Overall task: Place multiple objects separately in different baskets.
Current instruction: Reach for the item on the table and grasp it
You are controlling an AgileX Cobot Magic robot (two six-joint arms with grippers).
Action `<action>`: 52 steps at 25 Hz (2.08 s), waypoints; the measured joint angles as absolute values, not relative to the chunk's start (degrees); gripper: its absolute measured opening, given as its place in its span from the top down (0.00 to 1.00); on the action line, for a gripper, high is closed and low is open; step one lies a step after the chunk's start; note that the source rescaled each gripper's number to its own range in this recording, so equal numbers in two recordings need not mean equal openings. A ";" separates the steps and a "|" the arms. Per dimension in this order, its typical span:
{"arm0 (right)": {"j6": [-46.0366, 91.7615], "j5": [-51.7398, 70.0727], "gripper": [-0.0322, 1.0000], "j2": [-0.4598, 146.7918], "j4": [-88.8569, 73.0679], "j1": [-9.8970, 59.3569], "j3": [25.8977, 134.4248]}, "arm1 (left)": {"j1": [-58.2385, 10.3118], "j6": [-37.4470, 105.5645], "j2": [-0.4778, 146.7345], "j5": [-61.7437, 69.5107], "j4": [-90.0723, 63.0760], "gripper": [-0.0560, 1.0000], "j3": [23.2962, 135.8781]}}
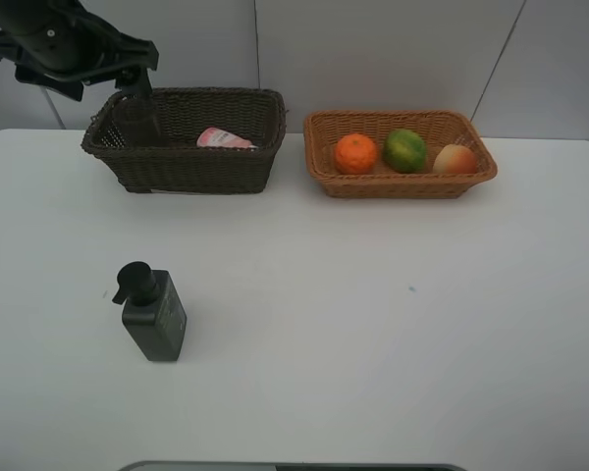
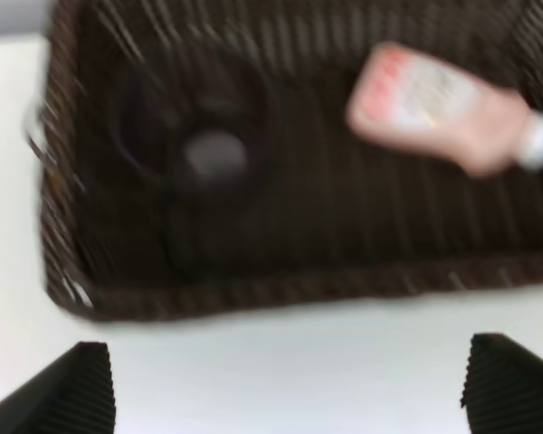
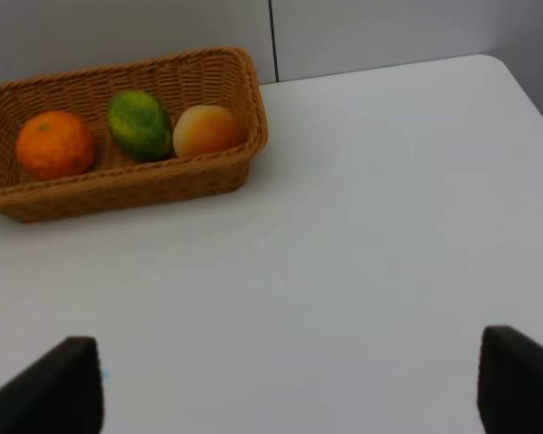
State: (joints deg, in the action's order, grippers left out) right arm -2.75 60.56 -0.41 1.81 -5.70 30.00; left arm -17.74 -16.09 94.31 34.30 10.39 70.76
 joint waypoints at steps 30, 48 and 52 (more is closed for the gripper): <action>-2.75 60.56 0.20 -0.41 1.81 -5.70 30.00 | -37.96 -36.13 87.86 44.15 5.10 0.00 49.56; -2.75 60.56 0.20 -0.41 1.81 -5.70 30.00 | -38.07 -37.19 90.05 35.63 4.64 0.00 44.17; -2.75 60.56 0.20 -0.41 1.81 -5.70 30.00 | -38.07 -37.21 90.36 34.92 4.59 0.00 44.17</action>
State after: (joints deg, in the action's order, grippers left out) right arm -2.75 60.56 -0.41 1.81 -5.70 30.00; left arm -38.07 -37.21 90.36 34.92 4.59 44.17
